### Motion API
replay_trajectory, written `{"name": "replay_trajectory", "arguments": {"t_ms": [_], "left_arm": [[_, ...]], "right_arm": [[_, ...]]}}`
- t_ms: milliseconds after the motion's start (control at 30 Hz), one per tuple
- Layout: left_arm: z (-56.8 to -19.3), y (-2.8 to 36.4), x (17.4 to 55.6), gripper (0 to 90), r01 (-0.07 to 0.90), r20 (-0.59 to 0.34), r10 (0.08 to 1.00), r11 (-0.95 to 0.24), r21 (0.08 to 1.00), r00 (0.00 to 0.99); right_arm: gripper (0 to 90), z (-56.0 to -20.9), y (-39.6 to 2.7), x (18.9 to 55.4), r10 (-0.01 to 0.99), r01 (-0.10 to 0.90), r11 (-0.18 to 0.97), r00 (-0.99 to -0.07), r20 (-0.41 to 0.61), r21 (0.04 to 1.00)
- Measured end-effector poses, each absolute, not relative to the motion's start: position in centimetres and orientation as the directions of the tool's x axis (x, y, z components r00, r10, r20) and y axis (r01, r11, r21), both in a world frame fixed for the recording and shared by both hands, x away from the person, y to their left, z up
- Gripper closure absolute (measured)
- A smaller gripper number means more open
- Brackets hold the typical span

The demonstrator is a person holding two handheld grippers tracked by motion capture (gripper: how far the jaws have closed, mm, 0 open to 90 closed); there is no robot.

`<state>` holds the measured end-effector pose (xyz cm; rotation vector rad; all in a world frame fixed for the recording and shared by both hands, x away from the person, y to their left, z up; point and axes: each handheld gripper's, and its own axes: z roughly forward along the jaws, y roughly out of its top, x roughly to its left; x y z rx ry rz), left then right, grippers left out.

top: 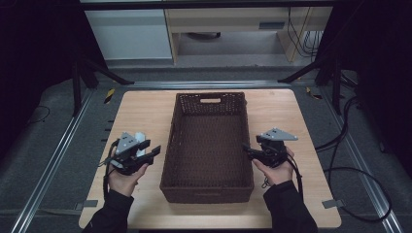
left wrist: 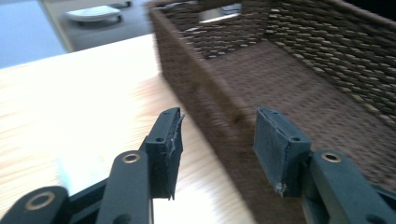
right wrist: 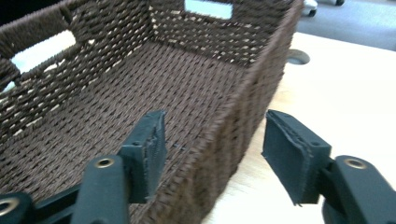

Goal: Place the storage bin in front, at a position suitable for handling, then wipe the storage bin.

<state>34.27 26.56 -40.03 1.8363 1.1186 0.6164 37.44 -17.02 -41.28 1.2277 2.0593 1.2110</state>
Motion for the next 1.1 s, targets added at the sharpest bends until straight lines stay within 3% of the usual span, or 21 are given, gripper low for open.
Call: {"name": "replay_trajectory", "arguments": {"t_ms": [367,700,1100], "left_arm": [[-42.3,32.5,35.2,43.3,0.518,0.003,0.949,-0.175,0.838,0.315],[-44.8,34.6,36.8,38.9,0.567,0.034,0.961,-0.19,0.801,0.275],[-47.1,35.4,38.9,37.5,0.64,0.033,0.962,-0.204,0.74,0.27]], "right_arm": [[28.9,-41.2,-20.8,37.3,0.901,0.449,0.161,-0.431,0.055,0.879],[26.7,-41.9,-22.1,37.3,0.916,0.466,0.153,-0.397,0.052,0.871],[28.4,-40.6,-20.0,37.1,0.884,0.439,0.154,-0.462,0.076,0.885]]}}
